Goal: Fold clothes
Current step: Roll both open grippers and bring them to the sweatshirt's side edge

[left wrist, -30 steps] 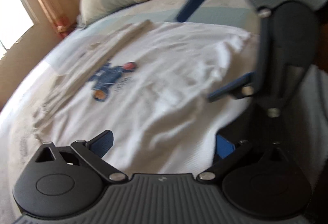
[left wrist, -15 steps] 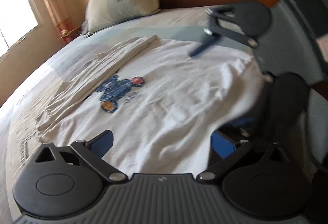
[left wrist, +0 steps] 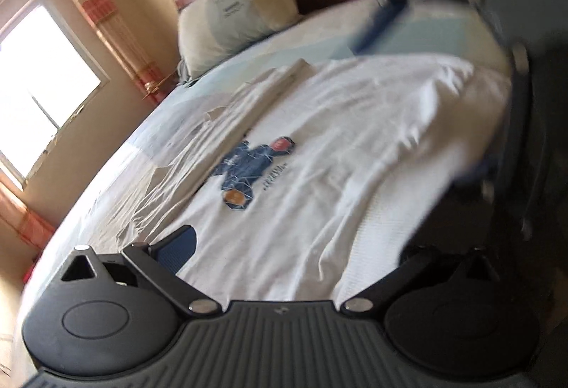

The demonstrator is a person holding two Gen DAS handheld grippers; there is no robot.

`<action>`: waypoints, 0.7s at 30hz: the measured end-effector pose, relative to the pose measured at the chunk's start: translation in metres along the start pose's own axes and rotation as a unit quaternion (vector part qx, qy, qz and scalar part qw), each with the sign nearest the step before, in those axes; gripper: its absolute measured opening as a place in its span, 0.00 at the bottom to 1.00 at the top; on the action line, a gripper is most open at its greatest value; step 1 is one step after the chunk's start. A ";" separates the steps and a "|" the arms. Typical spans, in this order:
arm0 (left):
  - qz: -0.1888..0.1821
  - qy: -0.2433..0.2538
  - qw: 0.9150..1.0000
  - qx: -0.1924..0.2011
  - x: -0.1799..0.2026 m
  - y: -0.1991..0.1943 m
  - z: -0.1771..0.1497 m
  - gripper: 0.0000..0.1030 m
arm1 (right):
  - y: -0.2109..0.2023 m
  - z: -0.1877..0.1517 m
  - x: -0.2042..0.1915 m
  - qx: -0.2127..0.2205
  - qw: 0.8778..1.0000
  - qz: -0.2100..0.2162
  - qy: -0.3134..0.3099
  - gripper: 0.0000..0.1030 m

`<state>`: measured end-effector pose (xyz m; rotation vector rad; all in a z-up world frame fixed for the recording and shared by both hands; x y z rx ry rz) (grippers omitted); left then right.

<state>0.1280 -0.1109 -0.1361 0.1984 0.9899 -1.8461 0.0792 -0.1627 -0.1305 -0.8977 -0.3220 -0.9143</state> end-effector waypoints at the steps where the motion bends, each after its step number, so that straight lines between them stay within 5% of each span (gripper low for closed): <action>1: -0.001 -0.006 1.000 0.004 -0.002 -0.002 0.001 0.99 | 0.005 -0.002 -0.003 -0.001 1.000 -0.005 0.001 1.00; 6: -0.001 0.005 1.000 0.002 -0.002 -0.001 -0.003 0.99 | 0.030 -0.013 0.002 -0.018 0.995 -0.097 -0.009 1.00; 11: 0.034 0.063 0.997 -0.041 0.009 0.013 -0.024 0.99 | 0.032 -0.028 0.017 -0.037 0.991 -0.127 0.000 1.00; 21: 0.099 0.063 0.993 -0.020 -0.005 0.005 -0.021 0.99 | 0.035 -0.055 0.047 -0.065 0.980 -0.186 0.027 1.00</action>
Point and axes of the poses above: each gripper's, at about its wrist camera, not at the fingertips, and y roughly the way its jaws point, x to its right, z to its top, the point moved 7 cm from there along y, roughly the way its jaws point, and after that the axes turned 1 degree about z, right-handed, at the moved point
